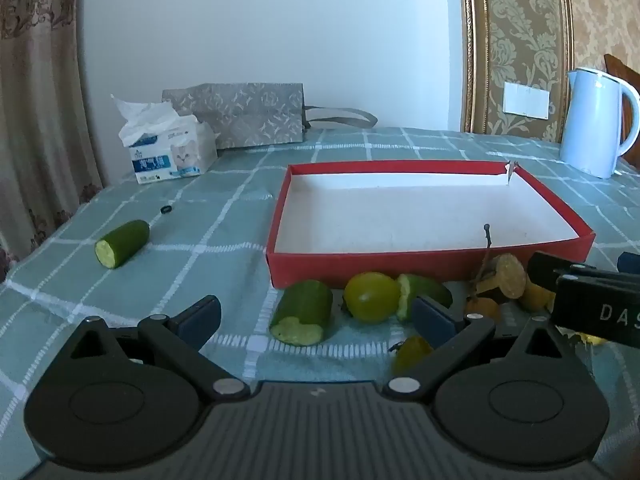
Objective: Organize fruits
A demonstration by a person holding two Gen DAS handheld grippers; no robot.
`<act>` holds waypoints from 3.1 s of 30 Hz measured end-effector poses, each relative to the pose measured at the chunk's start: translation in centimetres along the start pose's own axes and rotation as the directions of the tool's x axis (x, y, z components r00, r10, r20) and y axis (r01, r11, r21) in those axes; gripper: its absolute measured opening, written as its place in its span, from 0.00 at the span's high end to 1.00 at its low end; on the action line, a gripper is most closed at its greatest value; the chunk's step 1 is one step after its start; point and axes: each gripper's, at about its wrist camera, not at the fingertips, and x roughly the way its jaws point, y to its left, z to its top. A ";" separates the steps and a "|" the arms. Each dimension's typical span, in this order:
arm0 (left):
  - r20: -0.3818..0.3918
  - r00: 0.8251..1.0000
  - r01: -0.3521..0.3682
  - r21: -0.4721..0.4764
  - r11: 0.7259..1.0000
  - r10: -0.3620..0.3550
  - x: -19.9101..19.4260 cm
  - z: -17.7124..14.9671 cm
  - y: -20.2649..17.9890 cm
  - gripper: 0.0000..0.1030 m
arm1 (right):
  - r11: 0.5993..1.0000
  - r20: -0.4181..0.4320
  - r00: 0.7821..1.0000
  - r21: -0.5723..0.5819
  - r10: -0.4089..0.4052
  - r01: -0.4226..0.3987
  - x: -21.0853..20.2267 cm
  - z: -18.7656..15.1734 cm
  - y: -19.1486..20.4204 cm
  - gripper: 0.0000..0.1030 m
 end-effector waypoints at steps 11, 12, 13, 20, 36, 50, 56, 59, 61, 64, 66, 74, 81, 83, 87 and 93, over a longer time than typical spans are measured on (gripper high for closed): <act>0.010 1.000 0.005 -0.009 1.000 -0.005 0.1 -0.5 0.4 0.01 | 0.999 0.024 1.000 -0.040 0.013 -0.012 -1.7 -1.0 1.0 0.00; 0.010 1.000 0.006 -0.008 1.000 -0.006 0.1 -0.5 0.3 0.01 | 0.999 0.020 1.000 -0.043 0.012 -0.011 -1.6 -0.8 1.0 0.00; 0.011 1.000 0.006 -0.011 1.000 -0.005 0.0 -0.5 0.3 0.01 | 0.999 0.017 1.000 -0.042 0.010 -0.009 -1.5 -0.7 1.1 0.00; 0.010 1.000 0.007 -0.020 1.000 -0.007 0.0 -0.4 0.2 0.01 | 1.000 0.005 1.000 -0.024 -0.001 0.001 -0.1 -0.2 0.2 0.00; 0.031 0.999 0.008 -0.041 0.999 -0.007 -0.3 -0.1 0.4 0.01 | 1.000 0.006 1.000 -0.024 -0.015 0.015 -0.1 -0.4 0.2 0.00; 0.028 1.000 0.004 -0.054 0.999 -0.003 -0.2 -0.2 0.6 0.01 | 0.999 0.013 1.000 -0.030 -0.013 0.013 -0.2 -0.4 0.2 0.00; 0.024 1.000 0.007 -0.046 0.999 -0.006 -0.1 -0.3 0.5 0.01 | 0.999 0.004 1.000 -0.031 -0.008 0.008 -0.1 -0.4 0.3 0.00; 0.023 1.000 0.007 -0.043 0.999 -0.006 0.0 -0.3 0.5 0.01 | 0.999 -0.001 1.000 -0.034 -0.006 0.006 0.0 -0.4 0.4 0.00; 0.024 1.000 0.010 -0.046 0.999 -0.009 0.0 -0.3 0.6 0.01 | 1.000 0.000 1.000 -0.030 -0.002 0.002 0.0 -0.4 0.3 0.00; 0.024 1.000 0.008 -0.046 0.999 -0.007 0.0 -0.4 0.6 0.01 | 0.999 0.001 1.000 -0.033 -0.005 0.005 0.0 -0.4 0.4 0.00; 0.022 1.000 0.007 -0.042 0.999 -0.006 0.0 -0.4 0.7 0.01 | 0.999 0.001 1.000 -0.034 -0.001 0.002 0.0 -0.4 0.4 0.00; 0.013 0.999 0.044 -0.033 0.999 -0.043 -0.6 -1.0 1.8 0.01 | 1.000 0.042 0.999 0.022 -0.007 0.006 -1.0 0.4 -1.8 0.00; 0.028 0.994 0.104 0.010 0.994 -0.105 -1.8 -2.6 3.1 0.01 | 0.997 0.030 0.999 0.071 -0.044 0.042 -0.3 0.7 -4.0 0.00; 0.022 0.993 0.113 0.019 0.993 -0.114 -1.7 -2.7 3.0 0.01 | 0.996 0.019 0.999 0.089 -0.033 0.031 0.0 0.7 -4.4 0.00; 0.009 0.994 0.108 0.012 0.994 -0.108 -1.2 -2.4 3.2 0.01 | 0.997 0.014 1.000 0.075 -0.028 0.027 0.2 0.6 -4.3 0.00; -0.023 1.000 -0.007 0.021 1.000 0.008 0.5 -1.3 3.4 0.01 | 0.997 -0.003 1.000 0.075 -0.009 0.010 0.5 0.5 -4.1 0.00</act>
